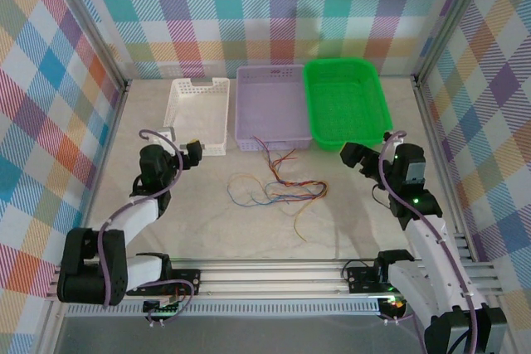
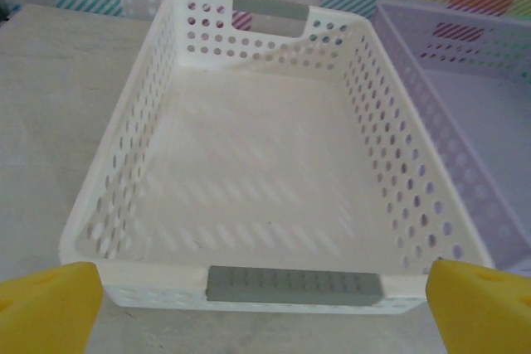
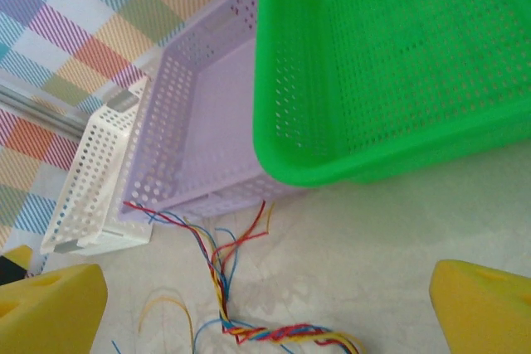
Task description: Untangle the cables
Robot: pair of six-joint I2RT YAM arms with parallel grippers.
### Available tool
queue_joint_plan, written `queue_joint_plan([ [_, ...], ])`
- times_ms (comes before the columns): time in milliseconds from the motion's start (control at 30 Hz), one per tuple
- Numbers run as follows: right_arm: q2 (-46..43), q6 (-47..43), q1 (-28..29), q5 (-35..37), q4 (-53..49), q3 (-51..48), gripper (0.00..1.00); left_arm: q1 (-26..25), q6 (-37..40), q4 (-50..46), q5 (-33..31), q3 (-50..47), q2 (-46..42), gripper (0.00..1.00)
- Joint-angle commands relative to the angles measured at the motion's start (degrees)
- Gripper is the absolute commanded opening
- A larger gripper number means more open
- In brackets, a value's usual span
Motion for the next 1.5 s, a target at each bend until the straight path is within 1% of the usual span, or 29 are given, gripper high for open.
queue_joint_plan([
  [0, -0.5, -0.2, 1.1, -0.2, -4.3, 1.4, 1.0, -0.4, -5.0, -7.5, 3.3, 2.2, -6.4, 1.0],
  [67, 0.5, -0.4, 2.2, 0.1, -5.9, 1.9, 1.0, -0.6, -9.1, -13.0, 2.3, 3.5, -11.8, 1.0],
  [133, 1.7, -0.2, 3.8, 0.9, -7.2, 2.1, 1.0, -0.7, -11.2, -21.7, 1.4, 7.1, -15.7, 1.0],
  [200, 2.8, 0.2, 6.0, 1.7, -7.7, 2.1, 1.0, -0.9, -11.6, -29.1, 3.4, 10.9, -18.0, 1.0],
  [267, 3.8, 0.7, 8.8, 2.8, -7.9, 1.9, 1.0, -1.1, -13.5, -31.9, 5.6, 12.3, -20.1, 1.0],
  [367, 5.3, 0.8, 13.4, 6.4, -8.5, 2.3, 1.0, -1.2, -22.5, -33.4, 6.7, 11.9, -22.8, 1.0],
  [400, 6.0, 0.9, 15.0, 7.6, -8.8, 2.4, 1.0, -1.4, -25.0, -36.3, 6.3, 12.2, -23.9, 1.0],
  [500, 8.5, 1.2, 18.0, 10.5, -9.2, 2.7, 1.0, -2.2, -34.4, -46.9, -1.8, 13.3, -27.0, 1.0],
  [633, 12.3, 1.7, 19.6, 13.4, -9.2, 2.1, 0.98, -3.6, -32.0, -46.2, 2.8, 14.0, -29.1, 1.0],
  [700, 14.1, 1.9, 20.7, 15.8, -9.6, 1.9, 0.97, -4.3, -31.1, -47.3, 2.4, 14.4, -29.2, 1.0],
  [833, 16.8, 2.9, 22.4, 20.4, -9.8, 1.3, 0.93, -5.1, -29.2, -51.9, -0.7, 16.4, -29.0, 1.0],
  [900, 17.6, 3.1, 22.8, 20.9, -8.6, 0.8, 0.88, -5.3, -29.2, -52.9, -0.3, 16.7, -28.7, 1.0],
  [1033, 20.5, 3.0, 23.5, 21.7, -7.4, 0.0, 0.79, -5.2, -29.5, -54.5, 3.5, 17.9, -26.6, 1.0],
  [1167, 22.9, 2.9, 24.1, 21.7, -5.8, -1.1, 0.68, -5.2, -29.5, -56.5, 4.9, 19.5, -24.2, 1.0],
  [1300, 23.7, 3.2, 24.8, 21.8, -3.3, -2.5, 0.65, -5.2, -30.1, -55.9, 6.7, 19.4, -23.2, 1.0],
  [1467, 27.3, 3.1, 25.1, 23.6, -0.9, -2.6, 0.6, -5.2, -31.4, -54.9, 8.2, 18.8, -22.6, 1.0],
])
